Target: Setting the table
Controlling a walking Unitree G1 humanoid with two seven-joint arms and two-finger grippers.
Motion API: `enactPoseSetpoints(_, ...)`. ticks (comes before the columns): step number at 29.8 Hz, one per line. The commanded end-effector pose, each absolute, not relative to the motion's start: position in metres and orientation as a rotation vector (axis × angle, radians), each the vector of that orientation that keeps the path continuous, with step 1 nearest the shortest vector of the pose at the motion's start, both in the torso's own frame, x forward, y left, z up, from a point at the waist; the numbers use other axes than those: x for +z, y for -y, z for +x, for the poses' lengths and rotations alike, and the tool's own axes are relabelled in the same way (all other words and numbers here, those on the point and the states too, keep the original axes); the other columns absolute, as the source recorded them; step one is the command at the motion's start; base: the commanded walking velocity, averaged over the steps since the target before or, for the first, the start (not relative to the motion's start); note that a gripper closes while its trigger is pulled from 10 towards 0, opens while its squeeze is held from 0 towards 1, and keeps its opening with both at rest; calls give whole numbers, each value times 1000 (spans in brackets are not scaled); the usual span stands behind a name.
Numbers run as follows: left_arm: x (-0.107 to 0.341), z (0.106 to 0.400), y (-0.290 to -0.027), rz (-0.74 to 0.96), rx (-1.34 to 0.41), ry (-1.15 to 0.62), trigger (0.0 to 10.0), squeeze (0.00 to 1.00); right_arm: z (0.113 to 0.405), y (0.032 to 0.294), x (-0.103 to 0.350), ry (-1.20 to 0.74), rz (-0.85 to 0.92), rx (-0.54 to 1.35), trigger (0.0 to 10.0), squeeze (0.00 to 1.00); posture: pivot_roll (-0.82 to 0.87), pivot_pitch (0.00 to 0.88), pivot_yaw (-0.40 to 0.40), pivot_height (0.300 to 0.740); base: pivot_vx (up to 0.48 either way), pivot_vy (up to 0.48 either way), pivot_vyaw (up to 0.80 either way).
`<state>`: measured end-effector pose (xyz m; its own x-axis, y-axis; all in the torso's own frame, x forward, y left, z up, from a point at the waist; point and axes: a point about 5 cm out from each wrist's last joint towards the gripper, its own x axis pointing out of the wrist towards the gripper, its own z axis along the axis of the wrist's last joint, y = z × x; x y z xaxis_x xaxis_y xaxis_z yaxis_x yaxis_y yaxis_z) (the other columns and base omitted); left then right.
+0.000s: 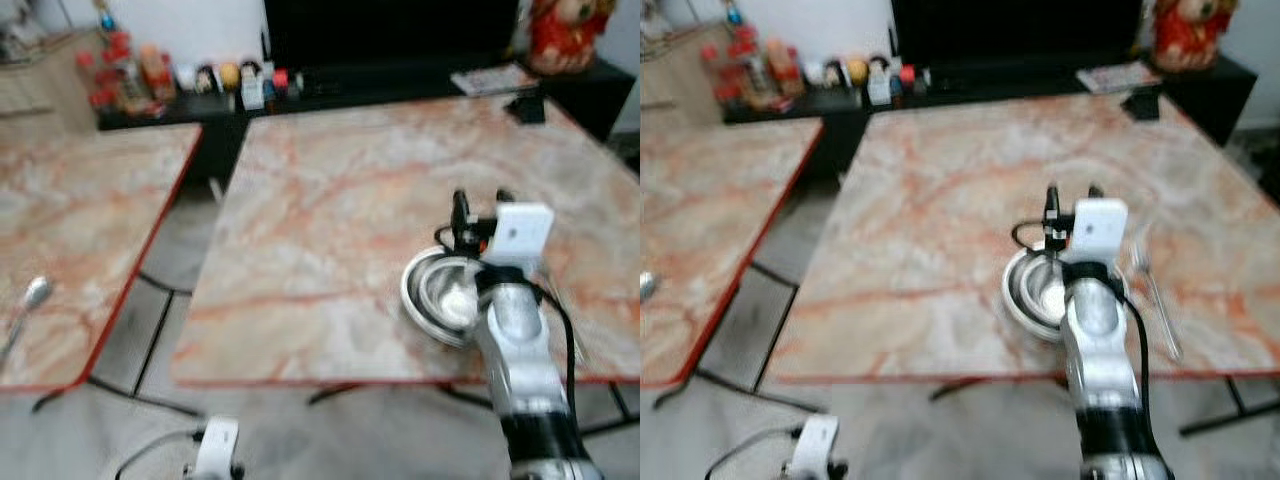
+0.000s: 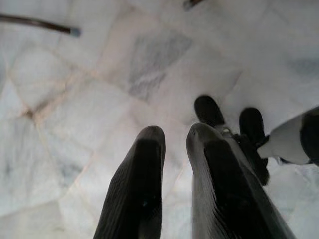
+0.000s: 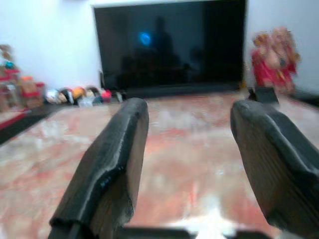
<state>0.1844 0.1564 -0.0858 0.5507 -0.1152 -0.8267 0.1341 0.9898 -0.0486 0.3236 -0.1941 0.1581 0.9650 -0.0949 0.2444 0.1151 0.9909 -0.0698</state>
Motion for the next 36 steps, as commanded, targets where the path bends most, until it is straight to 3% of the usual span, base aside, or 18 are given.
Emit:
enactPoseSetpoints(1, -87, 181, -166, 45, -132, -991, 10000, 0, 326, 183, 167, 279, -73, -71, 10000, 0, -270, 0, 111, 740, 0, 480, 0)
enactPoseSetpoints(15, -88, 179, -171, 64, -136, -996, 10000, 0, 320, 171, 147, 222, -46, -47, 10000, 0, -275, 0, 118, 740, 0, 480, 0)
enactPoseSetpoints(20, -88, 178, -171, 66, -136, -996, 10000, 0, 311, 169, 105, 79, -51, -28, 10000, 0, -275, 0, 115, 740, 0, 480, 0)
enactPoseSetpoints(28, -89, 176, -171, 66, -136, -999, 10000, 0, 301, 175, 75, -29, -32, -50, 10000, 0, -273, 0, 113, 740, 0, 480, 0)
enactPoseSetpoints(32, -89, 175, -172, 72, -138, -1001, 10000, 0, 279, 182, 29, -200, -54, -46, 10000, 0, -281, 0, 118, 740, 0, 480, 0)
enactPoseSetpoints(36, -89, 175, -172, 74, -139, -1001, 10000, 0, 271, 184, 14, -263, -58, -48, 10000, 0, -281, 0, 117, 740, 0, 480, 0)
